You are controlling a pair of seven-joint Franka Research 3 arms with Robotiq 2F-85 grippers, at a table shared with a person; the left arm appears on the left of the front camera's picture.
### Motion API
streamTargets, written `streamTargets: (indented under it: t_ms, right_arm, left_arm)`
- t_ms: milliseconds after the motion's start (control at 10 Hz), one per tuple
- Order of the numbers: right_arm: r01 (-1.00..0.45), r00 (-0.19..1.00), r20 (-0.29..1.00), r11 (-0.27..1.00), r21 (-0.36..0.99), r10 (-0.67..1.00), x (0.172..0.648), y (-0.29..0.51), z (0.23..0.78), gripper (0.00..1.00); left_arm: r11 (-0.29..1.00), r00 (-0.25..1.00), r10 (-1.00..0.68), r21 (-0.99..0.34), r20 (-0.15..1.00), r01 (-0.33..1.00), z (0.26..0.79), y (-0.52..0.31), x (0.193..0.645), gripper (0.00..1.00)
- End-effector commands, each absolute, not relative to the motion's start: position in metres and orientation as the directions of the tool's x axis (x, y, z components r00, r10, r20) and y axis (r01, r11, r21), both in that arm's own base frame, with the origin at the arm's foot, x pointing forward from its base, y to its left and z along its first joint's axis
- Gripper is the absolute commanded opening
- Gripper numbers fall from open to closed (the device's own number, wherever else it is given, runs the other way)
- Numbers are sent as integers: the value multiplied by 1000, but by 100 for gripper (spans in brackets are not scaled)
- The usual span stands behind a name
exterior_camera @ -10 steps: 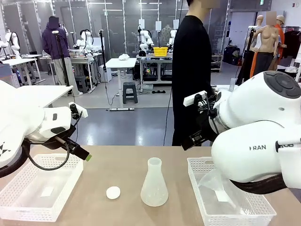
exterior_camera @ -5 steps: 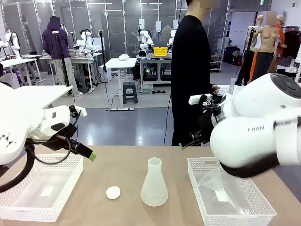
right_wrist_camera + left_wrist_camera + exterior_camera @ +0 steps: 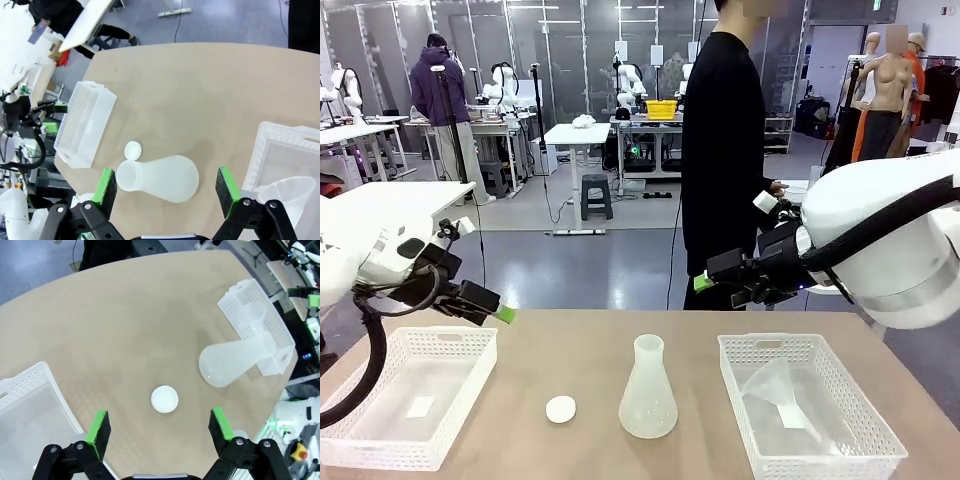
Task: Prepare the solutions needed for the experiment.
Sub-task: Pick up the Plastic Funnel and insert it into the Big flask.
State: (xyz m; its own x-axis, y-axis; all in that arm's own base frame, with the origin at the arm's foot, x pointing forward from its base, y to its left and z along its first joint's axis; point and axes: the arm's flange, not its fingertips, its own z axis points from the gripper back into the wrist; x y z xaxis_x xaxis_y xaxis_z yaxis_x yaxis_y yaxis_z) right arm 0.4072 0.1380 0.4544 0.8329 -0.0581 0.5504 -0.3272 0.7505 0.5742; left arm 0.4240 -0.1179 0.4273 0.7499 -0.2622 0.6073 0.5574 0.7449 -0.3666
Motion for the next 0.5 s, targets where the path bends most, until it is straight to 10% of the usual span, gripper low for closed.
streamTargets:
  t_ms: [0, 400]
  right_arm:
    - [-344, 819, 574, 784, 516, -18, 400, 145, 457, 100]
    - [-351, 838, 543, 717, 602, -46, 416, 145, 445, 100]
  left_arm:
    - [774, 741, -290, -307, 606, 554, 432, -129, 416, 100]
    - [745, 719, -246, -347, 650, 569, 417, -124, 437, 100]
